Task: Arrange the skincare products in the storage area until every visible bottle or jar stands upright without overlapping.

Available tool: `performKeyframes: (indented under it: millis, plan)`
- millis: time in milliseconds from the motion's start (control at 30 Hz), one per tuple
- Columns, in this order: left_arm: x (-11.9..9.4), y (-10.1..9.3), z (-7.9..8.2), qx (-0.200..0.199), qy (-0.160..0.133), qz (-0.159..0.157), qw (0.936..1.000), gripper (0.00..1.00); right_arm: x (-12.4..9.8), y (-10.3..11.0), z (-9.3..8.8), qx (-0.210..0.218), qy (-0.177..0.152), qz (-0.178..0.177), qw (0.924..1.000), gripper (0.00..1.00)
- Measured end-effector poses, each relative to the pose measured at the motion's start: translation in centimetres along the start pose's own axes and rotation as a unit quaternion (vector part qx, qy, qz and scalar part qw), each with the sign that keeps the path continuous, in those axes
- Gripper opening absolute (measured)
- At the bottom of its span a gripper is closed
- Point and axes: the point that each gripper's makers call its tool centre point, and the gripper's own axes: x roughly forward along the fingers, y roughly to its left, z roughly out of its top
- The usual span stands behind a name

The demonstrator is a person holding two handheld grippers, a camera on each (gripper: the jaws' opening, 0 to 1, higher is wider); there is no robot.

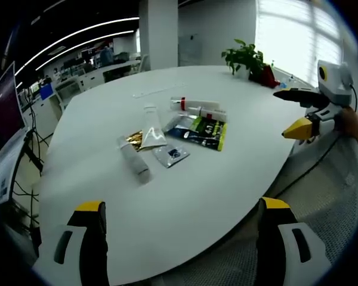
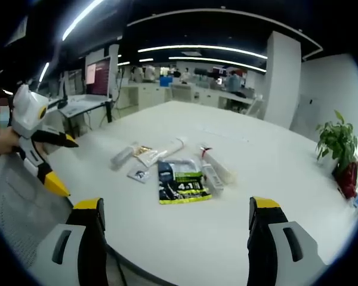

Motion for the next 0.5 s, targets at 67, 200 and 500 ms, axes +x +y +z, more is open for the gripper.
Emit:
performKeyframes:
  millis: [67,200,500]
  plan:
    - [0.03,0.15,-0.04,0.0,0.001,0.001,1.0,0.99,0.0,0.11,-0.09,0.003,0.002,0.003,1.0,1.0]
    - [0.05,0.25,-0.07,-0.001,0.001,0.002,1.0,0.99,0.03,0.15,-0.23,-0.006,0.006,0.001,1.0,1.0]
    - [0.22,0.64,-0.21,0.0,0.004,0.002,1.0,0.99,0.08,0.27,-0.25,-0.009,0.007,0.004,0.9999,1.0]
